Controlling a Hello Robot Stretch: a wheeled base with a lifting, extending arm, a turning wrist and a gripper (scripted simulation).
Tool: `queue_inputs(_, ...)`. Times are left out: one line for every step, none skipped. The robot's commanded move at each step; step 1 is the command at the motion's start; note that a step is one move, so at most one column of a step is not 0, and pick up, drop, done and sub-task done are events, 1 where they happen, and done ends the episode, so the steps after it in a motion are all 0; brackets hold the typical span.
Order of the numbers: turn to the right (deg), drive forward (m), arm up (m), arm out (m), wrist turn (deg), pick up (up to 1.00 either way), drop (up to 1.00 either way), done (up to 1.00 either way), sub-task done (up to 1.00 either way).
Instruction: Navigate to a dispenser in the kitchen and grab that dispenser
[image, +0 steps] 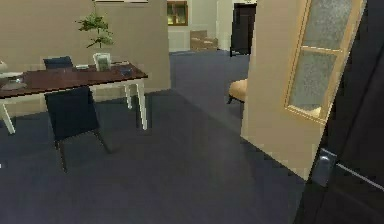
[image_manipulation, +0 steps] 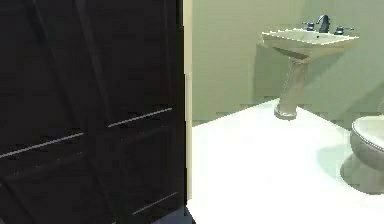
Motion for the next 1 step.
queue_inputs(0.0,0.7,0.0,0.0,0.0,0.0,0.0,0.0,0.0)
